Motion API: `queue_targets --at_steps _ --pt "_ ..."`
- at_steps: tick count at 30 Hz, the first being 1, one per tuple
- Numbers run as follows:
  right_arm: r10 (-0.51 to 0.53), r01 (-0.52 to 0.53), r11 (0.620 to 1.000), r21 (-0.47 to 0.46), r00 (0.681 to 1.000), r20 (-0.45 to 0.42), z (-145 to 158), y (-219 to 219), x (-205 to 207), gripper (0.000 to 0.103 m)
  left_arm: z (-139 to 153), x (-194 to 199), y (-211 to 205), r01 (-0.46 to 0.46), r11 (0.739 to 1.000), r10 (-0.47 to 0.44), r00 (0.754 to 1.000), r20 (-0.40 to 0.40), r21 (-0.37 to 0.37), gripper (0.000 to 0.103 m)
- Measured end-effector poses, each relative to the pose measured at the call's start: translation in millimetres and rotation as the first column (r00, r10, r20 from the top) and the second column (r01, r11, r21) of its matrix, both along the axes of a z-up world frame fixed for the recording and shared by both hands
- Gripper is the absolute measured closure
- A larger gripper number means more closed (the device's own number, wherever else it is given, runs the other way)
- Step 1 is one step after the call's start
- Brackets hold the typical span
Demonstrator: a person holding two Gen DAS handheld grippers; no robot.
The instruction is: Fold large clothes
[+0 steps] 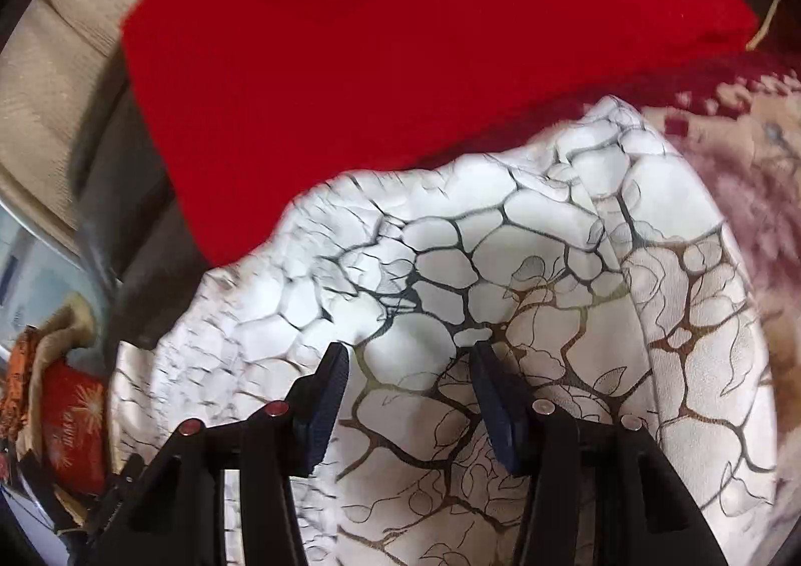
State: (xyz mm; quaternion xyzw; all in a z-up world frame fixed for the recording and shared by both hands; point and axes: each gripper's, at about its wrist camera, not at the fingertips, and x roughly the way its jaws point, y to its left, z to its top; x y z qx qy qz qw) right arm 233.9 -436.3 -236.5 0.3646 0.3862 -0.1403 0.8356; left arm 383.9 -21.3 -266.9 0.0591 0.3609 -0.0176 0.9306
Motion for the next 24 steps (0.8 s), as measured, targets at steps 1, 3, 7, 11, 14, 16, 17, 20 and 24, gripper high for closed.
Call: queue_targets --at_steps 1,3,7,11,14,16,17,20,24 --pt "0.005 -0.006 1.000 -0.027 1.000 -0.001 3.8 2.2 -0.4 0.048 -4.6 2.8 -0.1 -0.004 1.000 0.004 1.000 -0.019 0.008 0.013" --pt "0.014 -0.014 0.998 -0.055 1.000 0.008 9.1 5.4 -1.8 0.047 -16.1 10.0 1.6 -0.010 1.000 0.012 0.997 -0.074 0.017 0.013" --pt "-0.001 0.002 1.000 -0.020 0.998 0.059 18.2 -0.4 -12.8 0.047 -16.2 9.3 10.1 -0.029 1.000 0.028 0.995 -0.099 -0.009 0.013" --pt "-0.008 0.016 0.998 -0.054 0.990 0.141 39.8 -4.6 -37.5 0.047 -2.3 -1.3 8.5 -0.030 1.000 0.030 0.999 -0.037 0.006 0.013" --pt "0.040 -0.031 0.998 -0.062 0.987 0.157 50.7 2.1 -48.9 0.047 9.7 -11.5 5.8 -0.005 1.000 0.005 1.000 0.003 -0.019 0.013" --pt "0.067 -0.054 0.995 -0.085 0.985 0.158 55.7 11.5 -52.7 0.047 16.9 -16.9 3.6 0.009 1.000 -0.008 0.999 0.031 -0.021 0.013" --pt "0.085 -0.069 0.992 -0.107 0.984 0.155 59.0 15.5 -56.0 0.047 20.8 -21.2 2.2 0.017 1.000 -0.016 0.999 0.050 -0.021 0.013" --pt "0.096 -0.078 0.990 -0.122 0.983 0.153 60.7 19.2 -61.1 0.047 27.6 -27.1 0.1 0.024 0.999 -0.022 0.997 0.078 -0.027 0.013" --pt "0.085 -0.070 0.991 -0.111 0.986 0.144 56.9 19.6 -59.0 0.047 32.3 -28.9 0.2 0.028 0.999 -0.025 0.995 0.095 -0.033 0.013"
